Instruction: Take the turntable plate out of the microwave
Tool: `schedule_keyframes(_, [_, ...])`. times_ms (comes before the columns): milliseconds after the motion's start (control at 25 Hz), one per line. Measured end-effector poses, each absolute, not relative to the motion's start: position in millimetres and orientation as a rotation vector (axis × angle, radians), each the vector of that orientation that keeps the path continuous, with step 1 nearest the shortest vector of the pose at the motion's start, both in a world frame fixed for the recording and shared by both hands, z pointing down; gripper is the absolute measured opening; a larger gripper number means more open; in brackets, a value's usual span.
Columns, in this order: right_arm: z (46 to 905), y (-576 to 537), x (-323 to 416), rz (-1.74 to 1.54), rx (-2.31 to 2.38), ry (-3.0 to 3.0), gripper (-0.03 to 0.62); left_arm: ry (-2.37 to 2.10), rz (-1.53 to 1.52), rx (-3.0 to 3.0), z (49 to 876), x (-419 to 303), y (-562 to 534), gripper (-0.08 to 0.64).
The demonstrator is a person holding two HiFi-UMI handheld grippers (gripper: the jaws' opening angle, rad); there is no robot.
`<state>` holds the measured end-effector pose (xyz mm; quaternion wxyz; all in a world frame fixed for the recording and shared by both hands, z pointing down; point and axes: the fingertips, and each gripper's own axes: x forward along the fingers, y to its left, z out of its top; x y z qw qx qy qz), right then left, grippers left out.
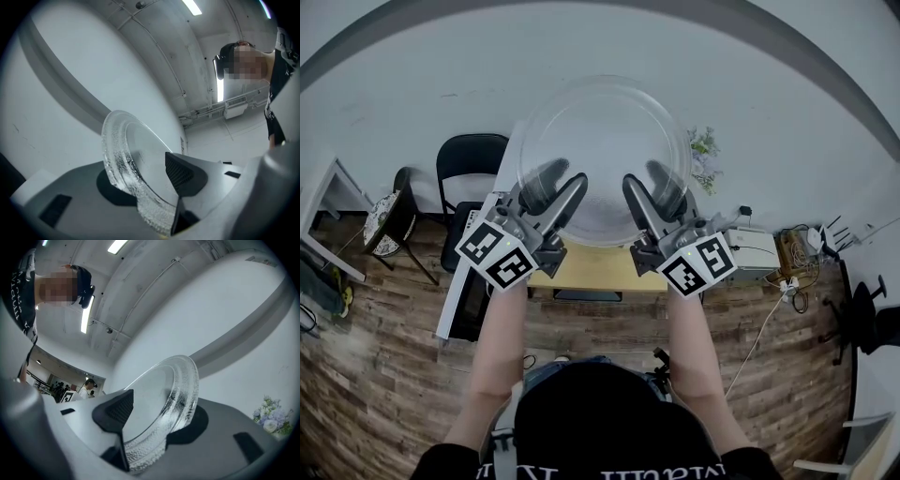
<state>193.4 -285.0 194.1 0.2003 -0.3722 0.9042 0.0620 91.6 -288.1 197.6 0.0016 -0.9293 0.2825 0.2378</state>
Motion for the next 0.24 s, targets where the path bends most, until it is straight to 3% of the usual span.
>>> schedule_keyframes(240, [187.7, -286.0, 194.5, 0.192, -1.036, 2.506, 0.221, 0.871, 0.724, -2.9, 188.8, 92.6, -290.0, 0.173])
